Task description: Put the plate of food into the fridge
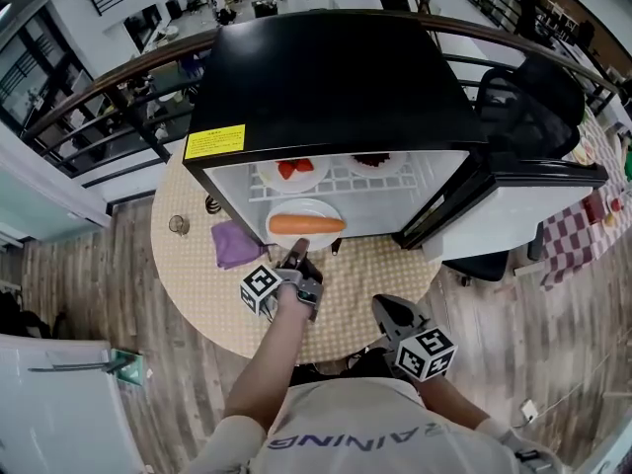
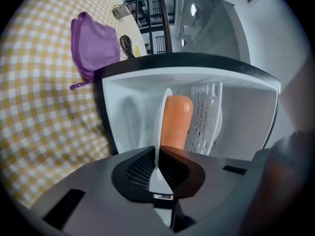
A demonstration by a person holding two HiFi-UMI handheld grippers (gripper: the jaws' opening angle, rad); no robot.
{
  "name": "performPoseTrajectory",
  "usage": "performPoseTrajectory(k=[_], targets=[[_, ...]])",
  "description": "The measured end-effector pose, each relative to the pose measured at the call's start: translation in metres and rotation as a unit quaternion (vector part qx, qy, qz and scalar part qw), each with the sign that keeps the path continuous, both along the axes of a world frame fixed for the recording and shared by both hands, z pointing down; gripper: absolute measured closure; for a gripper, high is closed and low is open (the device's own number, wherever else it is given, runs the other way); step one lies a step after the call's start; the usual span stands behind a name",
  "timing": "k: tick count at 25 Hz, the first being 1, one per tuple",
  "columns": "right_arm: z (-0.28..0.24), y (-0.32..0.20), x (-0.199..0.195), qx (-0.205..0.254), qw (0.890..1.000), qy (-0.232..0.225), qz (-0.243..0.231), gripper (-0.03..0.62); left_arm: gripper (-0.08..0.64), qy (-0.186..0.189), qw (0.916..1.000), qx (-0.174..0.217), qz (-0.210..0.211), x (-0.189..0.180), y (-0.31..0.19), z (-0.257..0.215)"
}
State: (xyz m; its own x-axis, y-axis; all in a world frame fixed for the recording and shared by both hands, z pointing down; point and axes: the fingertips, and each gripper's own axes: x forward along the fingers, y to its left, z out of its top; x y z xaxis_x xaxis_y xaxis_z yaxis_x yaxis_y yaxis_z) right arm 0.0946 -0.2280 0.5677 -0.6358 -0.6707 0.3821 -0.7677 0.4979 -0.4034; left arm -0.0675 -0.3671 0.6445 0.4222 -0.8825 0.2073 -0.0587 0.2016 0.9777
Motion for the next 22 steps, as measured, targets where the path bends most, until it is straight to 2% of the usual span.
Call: performPoseTrajectory(k=[8,22], targets=[[0.009,-0.008,0.009,-0.013,1.0,0.003,0.005,0.569,0.534,0.005,0.9994,-0.021,-0.027,0.002,-0.037,0.023],[0.017,-0.015,0.01,-0.026,1.0,0.009,0.002,0.569,0.531,-0.034,0.9972,-0.055,-0.037,0.016,-0.082,0.046]])
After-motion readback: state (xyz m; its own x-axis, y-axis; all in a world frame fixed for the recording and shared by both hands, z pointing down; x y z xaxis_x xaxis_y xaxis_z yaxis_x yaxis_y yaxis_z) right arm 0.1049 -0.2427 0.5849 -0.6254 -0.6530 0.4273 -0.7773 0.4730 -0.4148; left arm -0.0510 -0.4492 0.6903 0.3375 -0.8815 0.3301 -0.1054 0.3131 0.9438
